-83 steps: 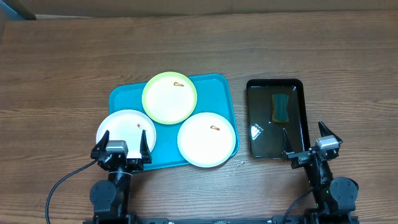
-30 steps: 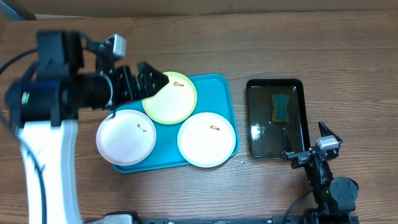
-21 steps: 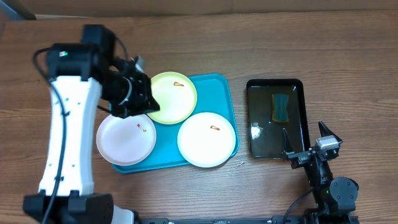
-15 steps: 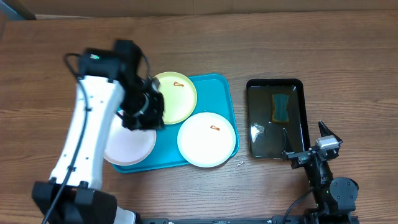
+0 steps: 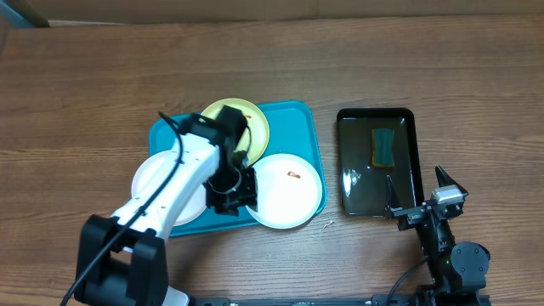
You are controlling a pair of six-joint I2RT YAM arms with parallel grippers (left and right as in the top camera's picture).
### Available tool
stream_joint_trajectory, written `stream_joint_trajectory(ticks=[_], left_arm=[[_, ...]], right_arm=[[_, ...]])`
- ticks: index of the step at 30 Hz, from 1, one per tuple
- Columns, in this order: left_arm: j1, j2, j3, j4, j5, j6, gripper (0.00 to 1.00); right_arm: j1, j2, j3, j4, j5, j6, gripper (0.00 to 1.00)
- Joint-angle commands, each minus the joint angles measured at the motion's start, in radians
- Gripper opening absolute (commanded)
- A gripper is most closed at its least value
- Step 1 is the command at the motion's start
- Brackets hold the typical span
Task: Clean dirty plates on tray and stack at the side
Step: 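Move the left gripper over the right white plate's edge, then grasp the right white plate rim with the left gripper and pull it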
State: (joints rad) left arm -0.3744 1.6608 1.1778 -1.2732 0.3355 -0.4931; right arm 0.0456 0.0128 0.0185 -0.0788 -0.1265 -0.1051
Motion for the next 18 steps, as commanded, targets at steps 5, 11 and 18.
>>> stream_joint_trajectory(ticks=[5,11,18], left_arm=[[-0.078,0.0,-0.095,0.121,-0.064,-0.214,0.41],[-0.08,0.0,-0.118,0.128,-0.154,-0.375,0.41],[-0.129,0.0,-0.15,0.214,-0.159,-0.414,0.41]], right_arm=[[-0.004,-0.01,-0.01,0.005,0.001,-0.004,1.0],[-0.004,-0.01,-0.01,0.005,0.001,-0.004,1.0],[-0.004,-0.01,-0.01,0.005,0.001,-0.004,1.0]])
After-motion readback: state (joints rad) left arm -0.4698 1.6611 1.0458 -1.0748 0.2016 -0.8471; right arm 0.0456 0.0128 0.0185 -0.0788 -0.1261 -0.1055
